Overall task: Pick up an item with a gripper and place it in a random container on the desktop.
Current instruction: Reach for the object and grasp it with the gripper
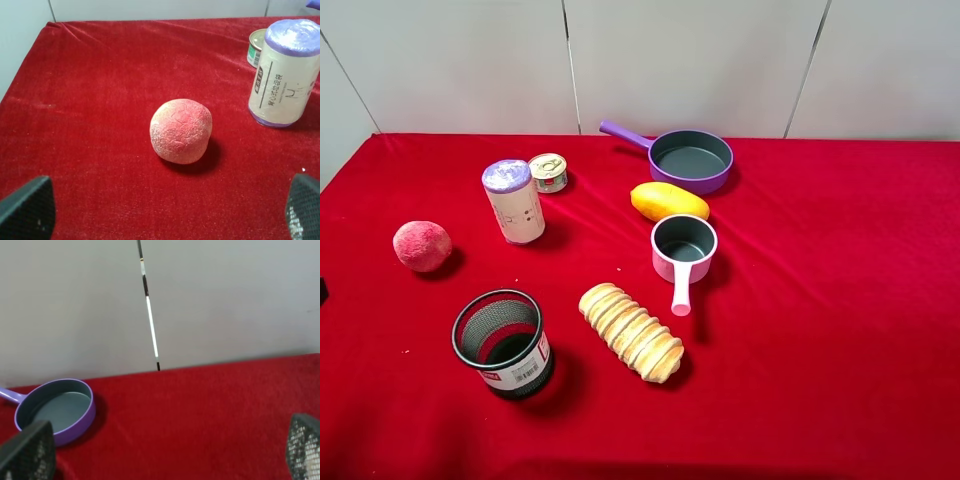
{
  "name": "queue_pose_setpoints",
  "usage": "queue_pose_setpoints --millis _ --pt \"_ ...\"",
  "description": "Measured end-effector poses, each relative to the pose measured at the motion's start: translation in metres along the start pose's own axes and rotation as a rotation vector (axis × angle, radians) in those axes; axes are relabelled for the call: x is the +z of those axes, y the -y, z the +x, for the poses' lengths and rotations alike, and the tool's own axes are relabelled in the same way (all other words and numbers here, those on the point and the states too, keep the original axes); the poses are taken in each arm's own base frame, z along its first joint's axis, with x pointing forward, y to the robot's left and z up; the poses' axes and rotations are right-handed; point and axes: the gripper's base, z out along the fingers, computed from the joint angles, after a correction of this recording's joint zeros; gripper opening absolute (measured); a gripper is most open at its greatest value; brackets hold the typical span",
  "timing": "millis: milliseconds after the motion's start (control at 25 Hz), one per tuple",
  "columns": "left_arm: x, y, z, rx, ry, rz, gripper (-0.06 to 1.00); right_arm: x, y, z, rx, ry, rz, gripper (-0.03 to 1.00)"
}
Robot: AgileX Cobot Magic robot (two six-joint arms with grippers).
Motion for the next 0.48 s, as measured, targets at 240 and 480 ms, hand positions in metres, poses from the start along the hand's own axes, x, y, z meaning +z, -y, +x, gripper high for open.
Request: queue_pose_setpoints --millis 240,480 --pt "0.0 0.0 0.0 0.0 0.0 0.0 0.91 0.015 -0.001 -0.015 0.012 -0.034 -0.004 0.69" --pt "0.0 0.0 0.0 0.0 0.0 0.0 0.91 0.038 -0.002 -0.022 0.02 -0.102 -0.004 0.69"
